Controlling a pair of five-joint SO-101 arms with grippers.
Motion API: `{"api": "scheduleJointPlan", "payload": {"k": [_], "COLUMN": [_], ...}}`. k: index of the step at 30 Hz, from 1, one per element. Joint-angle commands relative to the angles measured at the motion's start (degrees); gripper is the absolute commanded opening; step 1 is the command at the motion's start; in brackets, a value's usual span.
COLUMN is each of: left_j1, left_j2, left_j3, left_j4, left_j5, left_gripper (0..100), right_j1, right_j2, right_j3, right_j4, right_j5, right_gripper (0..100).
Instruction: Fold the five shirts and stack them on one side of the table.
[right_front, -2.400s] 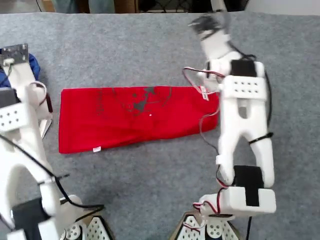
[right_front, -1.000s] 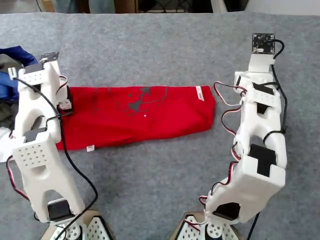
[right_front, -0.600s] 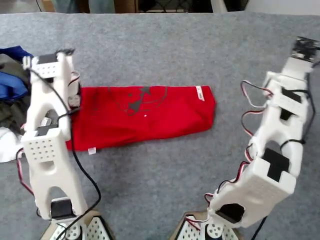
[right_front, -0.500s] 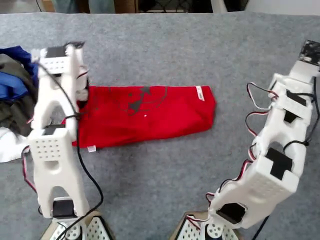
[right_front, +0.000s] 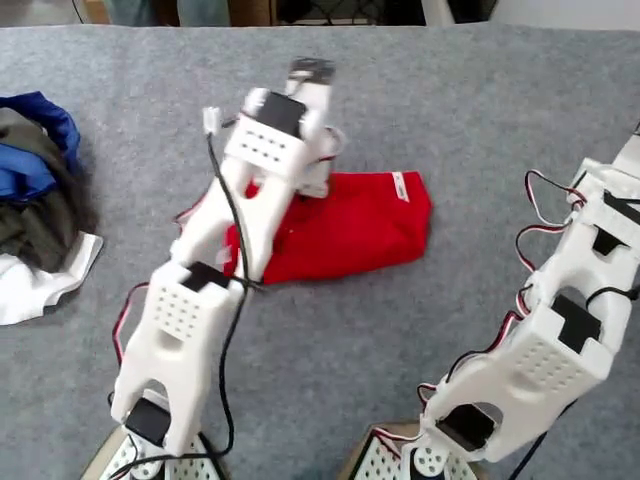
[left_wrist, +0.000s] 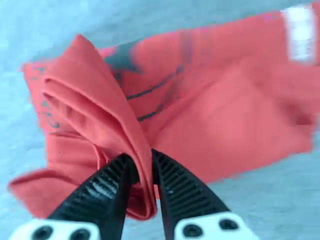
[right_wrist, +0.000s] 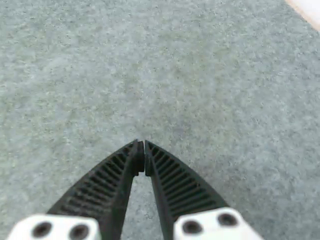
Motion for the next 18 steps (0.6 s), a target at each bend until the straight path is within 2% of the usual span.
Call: {"api": "scheduleJointPlan", "payload": {"k": [1, 9, 18], "left_j1": [4.00, 8.75, 12.97], "left_j2": [-0.79, -0.70, 2.46], "left_j3": [-6.11, -6.20, -6.55], "left_j4": [-3.96, -11.16, -16.00], "left_j5": [3.34, 7.56, 7.56], "left_gripper": [3, 3, 3], "right_j1": [0.79, 1.05, 1.05], "right_j2": [-0.57, -0.84, -0.92], "right_j3": [-3.56, -3.56, -3.56], "right_j4": [-0.97, -0.97, -0.97], "right_j5": [-0.44, -0.44, -0.44], "right_gripper": [1.5, 1.5, 1.5]}}
